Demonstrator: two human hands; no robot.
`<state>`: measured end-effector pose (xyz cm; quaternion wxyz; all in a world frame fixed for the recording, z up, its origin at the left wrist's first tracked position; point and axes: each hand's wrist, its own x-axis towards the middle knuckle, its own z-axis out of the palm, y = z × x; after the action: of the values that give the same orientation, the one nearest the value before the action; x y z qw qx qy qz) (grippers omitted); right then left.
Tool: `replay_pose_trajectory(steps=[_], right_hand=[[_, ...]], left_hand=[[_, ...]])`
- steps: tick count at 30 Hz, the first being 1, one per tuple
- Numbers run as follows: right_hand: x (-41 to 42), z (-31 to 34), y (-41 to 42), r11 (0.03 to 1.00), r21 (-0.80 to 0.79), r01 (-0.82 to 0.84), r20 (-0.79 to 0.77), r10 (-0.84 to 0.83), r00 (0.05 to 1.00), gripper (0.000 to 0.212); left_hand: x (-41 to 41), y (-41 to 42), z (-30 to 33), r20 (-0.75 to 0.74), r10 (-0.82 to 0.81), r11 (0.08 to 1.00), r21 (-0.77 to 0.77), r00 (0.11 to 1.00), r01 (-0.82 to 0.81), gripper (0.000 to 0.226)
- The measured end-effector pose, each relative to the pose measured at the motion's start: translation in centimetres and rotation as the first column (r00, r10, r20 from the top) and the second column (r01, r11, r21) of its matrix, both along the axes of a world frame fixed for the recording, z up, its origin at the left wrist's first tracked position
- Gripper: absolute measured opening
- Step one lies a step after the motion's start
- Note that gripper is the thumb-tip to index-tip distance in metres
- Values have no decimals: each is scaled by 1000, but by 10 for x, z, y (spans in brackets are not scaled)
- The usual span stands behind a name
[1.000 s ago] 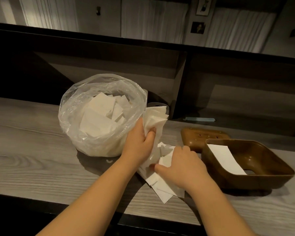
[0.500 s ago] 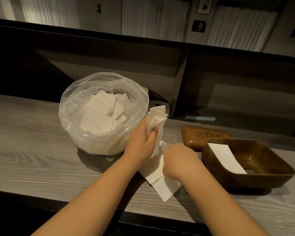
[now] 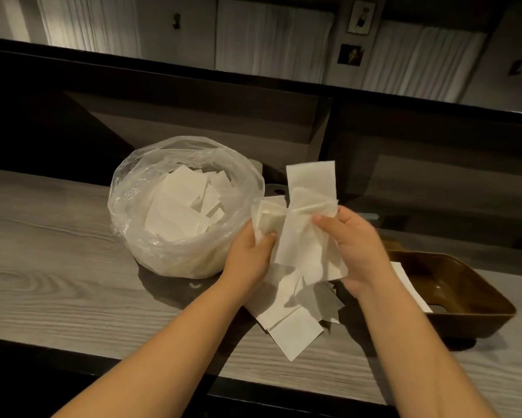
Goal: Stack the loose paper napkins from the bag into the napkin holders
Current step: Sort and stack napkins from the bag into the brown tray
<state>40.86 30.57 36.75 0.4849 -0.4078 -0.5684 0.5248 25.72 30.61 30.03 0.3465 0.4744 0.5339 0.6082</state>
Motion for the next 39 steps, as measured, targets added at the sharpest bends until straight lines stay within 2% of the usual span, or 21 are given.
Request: replay_pose_trajectory(steps=[2, 3, 8, 12, 16, 19, 22, 26, 28, 35, 37, 39], right_hand=[[-5, -17, 3, 999, -41, 29, 10, -29, 1000, 10], [-6, -23, 4, 998, -49, 45, 33, -44, 998, 9], [-4, -34, 7, 999, -21, 34, 154, -30, 988, 9], [0, -34, 8, 994, 66, 84, 170, -95, 981, 6], [2, -35, 8, 988, 70, 137, 144, -146, 979, 4], [0, -37, 8, 989, 7, 147, 104, -147, 984, 4], [4, -35, 8, 988, -35, 148, 74, -145, 987, 4], [7, -35, 7, 992, 66, 106, 337, -122, 934, 9], [7, -34, 8, 981, 139, 137, 371, -180, 911, 12], [9, -30, 5, 952, 206, 228, 203, -270, 941, 14], [9, -29, 5, 943, 173, 283, 95, -303, 948, 13], [6, -29, 3, 964, 74, 257, -33, -255, 966, 13]], left_hand=[[3, -3, 4, 269, -106, 984, -108, 957, 139, 18], [5, -3, 5, 346, -131, 976, -122, 929, 183, 21], [5, -6, 10, 588, -113, 948, -179, 801, 265, 38], [5, -7, 12, 573, -146, 932, -193, 807, 306, 40], [5, -8, 13, 579, -207, 910, -183, 789, 373, 44], [3, -12, 14, 518, -315, 877, -161, 796, 452, 28], [3, -13, 15, 493, -322, 880, -160, 808, 448, 22], [0, -11, 15, 525, -248, 912, -156, 814, 379, 19], [-1, -10, 14, 542, -226, 919, -158, 810, 362, 24], [0, -9, 14, 597, -221, 909, -159, 771, 385, 27], [0, -9, 13, 591, -214, 908, -173, 778, 381, 26], [1, -9, 11, 568, -220, 903, -190, 793, 386, 27]])
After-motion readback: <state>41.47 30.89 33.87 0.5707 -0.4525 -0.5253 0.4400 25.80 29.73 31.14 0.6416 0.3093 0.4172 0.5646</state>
